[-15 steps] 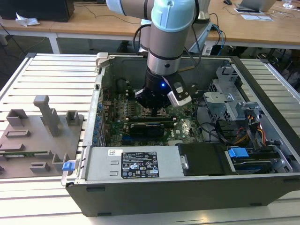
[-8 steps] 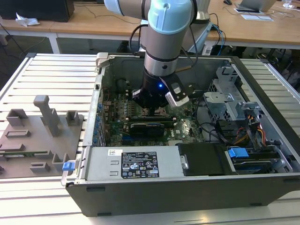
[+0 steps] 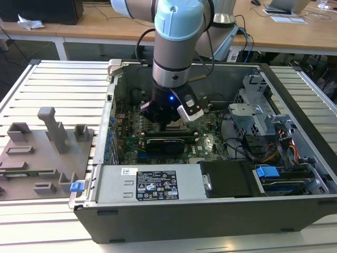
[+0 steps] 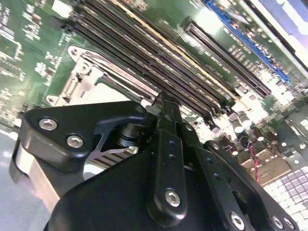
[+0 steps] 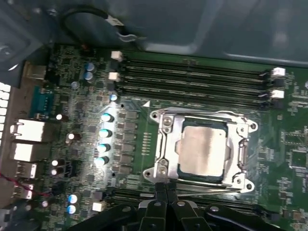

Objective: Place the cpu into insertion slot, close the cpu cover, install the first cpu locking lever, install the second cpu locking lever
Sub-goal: 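Install the second cpu locking lever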

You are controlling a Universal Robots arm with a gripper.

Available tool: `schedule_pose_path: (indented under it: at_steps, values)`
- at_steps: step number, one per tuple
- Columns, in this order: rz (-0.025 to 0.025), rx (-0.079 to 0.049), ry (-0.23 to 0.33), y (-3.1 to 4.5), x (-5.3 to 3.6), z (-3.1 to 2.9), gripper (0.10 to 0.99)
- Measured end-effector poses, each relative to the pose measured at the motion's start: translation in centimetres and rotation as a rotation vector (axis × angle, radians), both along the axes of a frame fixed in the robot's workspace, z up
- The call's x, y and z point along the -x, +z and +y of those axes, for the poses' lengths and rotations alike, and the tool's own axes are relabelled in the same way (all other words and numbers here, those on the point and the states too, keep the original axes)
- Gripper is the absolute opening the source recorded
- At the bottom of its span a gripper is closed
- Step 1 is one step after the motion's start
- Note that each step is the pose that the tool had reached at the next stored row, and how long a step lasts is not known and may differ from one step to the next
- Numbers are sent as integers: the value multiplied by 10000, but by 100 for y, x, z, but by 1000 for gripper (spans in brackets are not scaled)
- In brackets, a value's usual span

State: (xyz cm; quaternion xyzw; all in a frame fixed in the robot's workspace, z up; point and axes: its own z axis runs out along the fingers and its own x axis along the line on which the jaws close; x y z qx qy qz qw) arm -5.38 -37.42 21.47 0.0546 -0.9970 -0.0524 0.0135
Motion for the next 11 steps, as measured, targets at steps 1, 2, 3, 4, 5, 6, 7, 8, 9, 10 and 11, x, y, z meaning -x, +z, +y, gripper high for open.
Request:
schedule_pose_path:
  at_steps: [1, 2, 3, 4, 5, 6, 7, 8, 9, 10, 11]
  values:
    - [0, -1, 21, -2, 13, -3, 106]
    - [0, -6, 64, -7, 36, -8, 106]
    - [-1, -16, 163, -23, 81, -20, 106]
    - [-1, -21, 207, -28, 95, -22, 106]
    - [0, -24, 235, -31, 101, -22, 106]
    - [0, -27, 262, -34, 107, -23, 106]
    - [0, -31, 309, -39, 118, -23, 106]
    - [0, -37, 379, -51, 140, -22, 106]
    - [-1, -43, 446, -63, 153, -22, 106]
    - [0, -45, 507, -73, 154, -22, 106]
    - [0, -44, 557, -78, 155, -21, 106]
